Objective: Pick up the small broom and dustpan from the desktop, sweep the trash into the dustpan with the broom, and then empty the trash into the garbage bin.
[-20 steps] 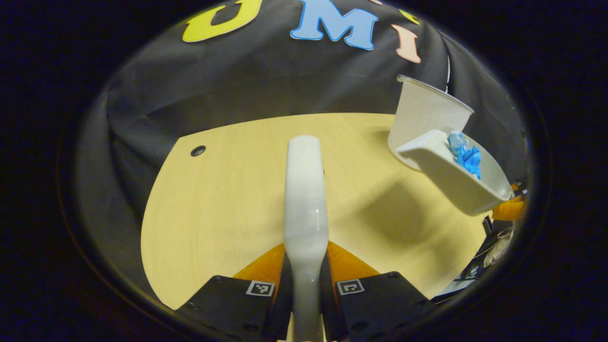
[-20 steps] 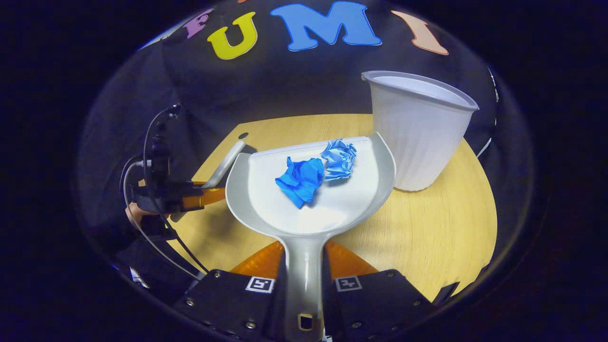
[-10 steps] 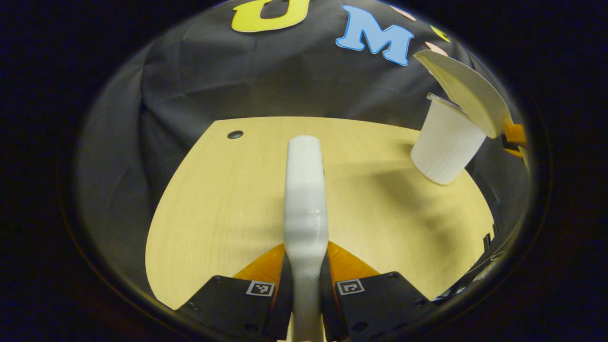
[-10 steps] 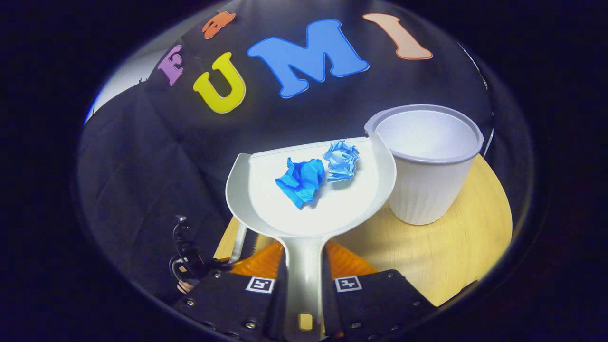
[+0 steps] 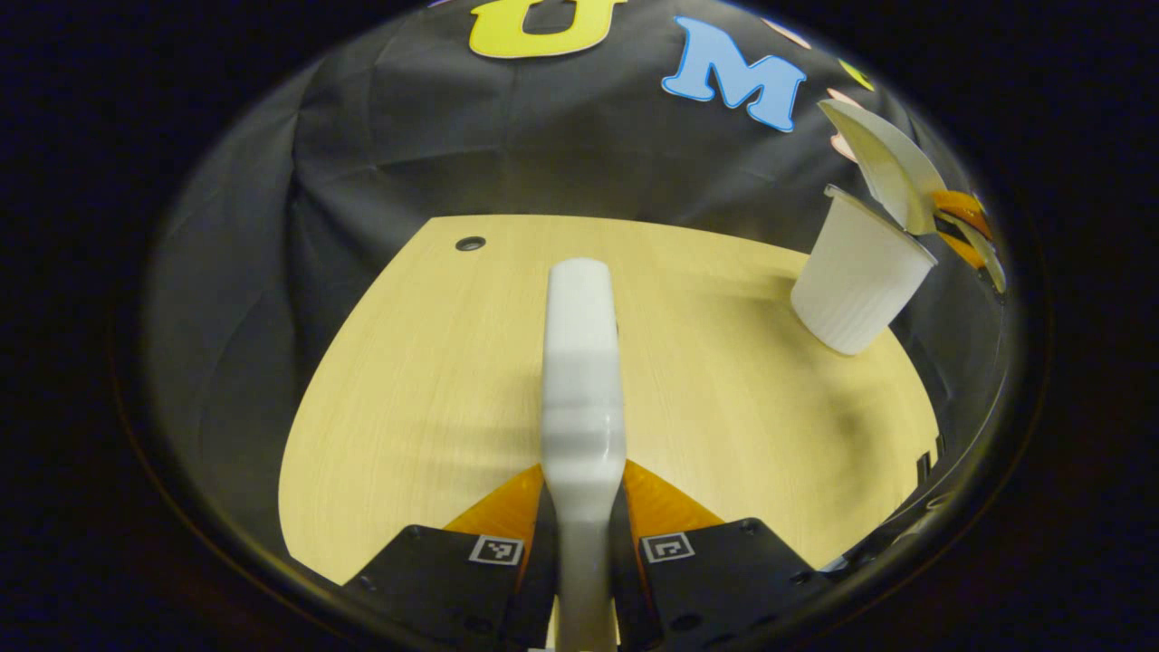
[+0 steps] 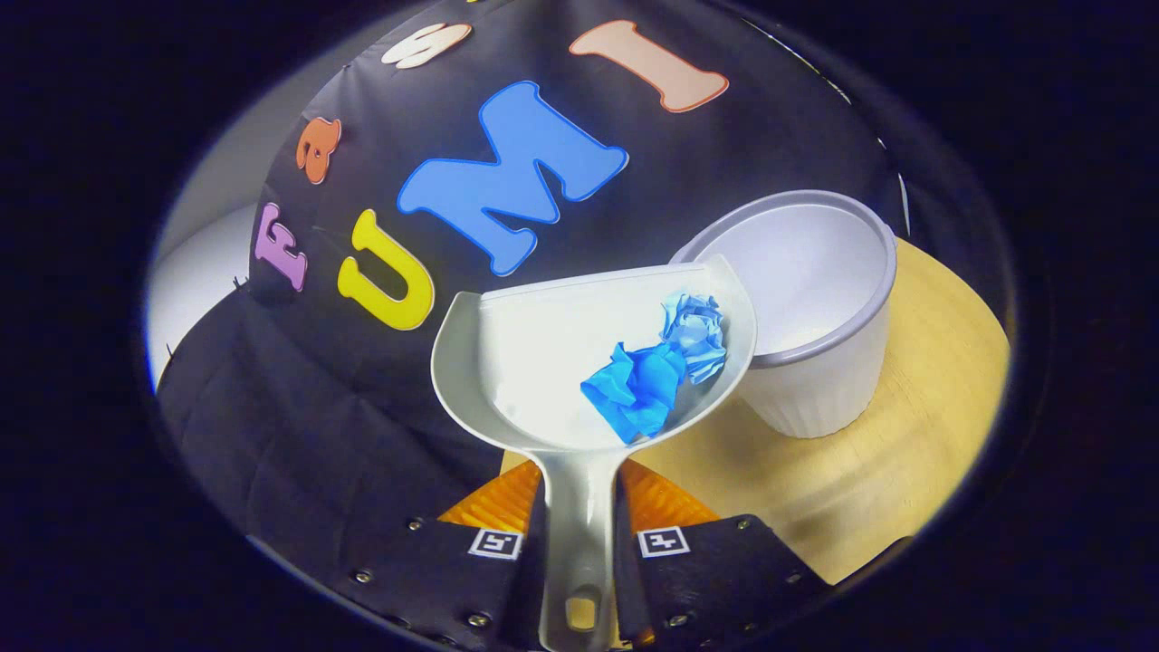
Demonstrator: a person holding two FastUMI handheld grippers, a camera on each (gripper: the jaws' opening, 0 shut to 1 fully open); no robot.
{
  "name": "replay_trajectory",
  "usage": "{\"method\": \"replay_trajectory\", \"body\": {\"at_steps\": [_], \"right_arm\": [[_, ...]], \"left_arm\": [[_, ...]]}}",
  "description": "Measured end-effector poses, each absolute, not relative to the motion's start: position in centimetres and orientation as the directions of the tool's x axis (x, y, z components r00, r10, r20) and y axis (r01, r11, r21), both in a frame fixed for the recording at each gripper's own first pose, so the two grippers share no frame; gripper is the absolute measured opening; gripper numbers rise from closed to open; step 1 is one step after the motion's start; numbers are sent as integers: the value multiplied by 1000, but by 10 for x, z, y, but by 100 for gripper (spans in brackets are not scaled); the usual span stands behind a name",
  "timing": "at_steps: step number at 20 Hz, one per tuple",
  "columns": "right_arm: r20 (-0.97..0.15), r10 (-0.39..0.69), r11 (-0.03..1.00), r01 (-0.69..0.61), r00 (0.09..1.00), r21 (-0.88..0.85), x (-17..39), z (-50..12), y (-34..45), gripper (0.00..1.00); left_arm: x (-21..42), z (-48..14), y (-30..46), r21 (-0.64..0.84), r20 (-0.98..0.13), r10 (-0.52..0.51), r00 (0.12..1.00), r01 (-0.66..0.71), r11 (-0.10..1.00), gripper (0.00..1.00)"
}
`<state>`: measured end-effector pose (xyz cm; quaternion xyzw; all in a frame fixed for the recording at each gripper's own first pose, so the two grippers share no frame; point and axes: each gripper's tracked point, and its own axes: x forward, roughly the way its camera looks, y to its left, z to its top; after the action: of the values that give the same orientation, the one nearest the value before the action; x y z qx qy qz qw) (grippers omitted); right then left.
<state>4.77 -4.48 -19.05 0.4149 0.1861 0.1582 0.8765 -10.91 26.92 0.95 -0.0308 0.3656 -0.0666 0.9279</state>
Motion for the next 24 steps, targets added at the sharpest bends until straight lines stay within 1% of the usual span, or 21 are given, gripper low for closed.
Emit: {"method": "replay_trajectory", "body": {"at_steps": [1, 2, 3, 4, 5, 6, 11, 12, 13, 19, 23, 24], "right_arm": [[-166, 433, 562, -122, 886, 818, 43, -185, -47, 31], [-135, 434, 514, -121, 891, 849, 40, -180, -48, 31], [-101, 432, 459, -121, 896, 880, 37, -175, -50, 31], [-67, 433, 398, -124, 899, 909, 35, -170, -53, 31], [-36, 436, 337, -125, 899, 933, 34, -166, -55, 31], [-11, 439, 285, -127, 899, 950, 33, -163, -58, 31], [108, 404, 68, -147, 909, 987, 30, -151, -75, 31], [129, 397, 32, -154, 909, 988, 29, -149, -78, 31], [143, 394, 8, -159, 908, 987, 26, -146, -83, 31], [206, 392, -104, -179, 897, 978, 27, -143, -91, 31], [204, 401, -99, -179, 893, 979, 27, -144, -90, 32], [198, 404, -89, -177, 893, 980, 27, -144, -89, 31]], "left_arm": [[-110, 10, 266, -104, -675, -149, 723, 107, 989, 36], [-110, 11, 262, -105, -674, -154, 723, 113, 988, 31], [-111, 12, 258, -107, -673, -158, 723, 116, 987, 36], [-111, 12, 255, -110, -671, -162, 723, 118, 987, 31], [-111, 12, 252, -116, -670, -167, 724, 120, 986, 31], [-112, 13, 249, -119, -669, -173, 723, 125, 985, 34], [-113, 15, 239, -109, -673, -180, 718, 144, 984, 34], [-114, 15, 238, -105, -674, -179, 716, 147, 984, 31], [-115, 16, 236, -101, -676, -178, 715, 149, 984, 34], [-116, 19, 227, -90, -680, -181, 711, 164, 982, 34], [-114, 22, 219, -85, -677, -189, 711, 179, 980, 34], [-114, 22, 217, -87, -676, -191, 711, 180, 980, 36]]}}
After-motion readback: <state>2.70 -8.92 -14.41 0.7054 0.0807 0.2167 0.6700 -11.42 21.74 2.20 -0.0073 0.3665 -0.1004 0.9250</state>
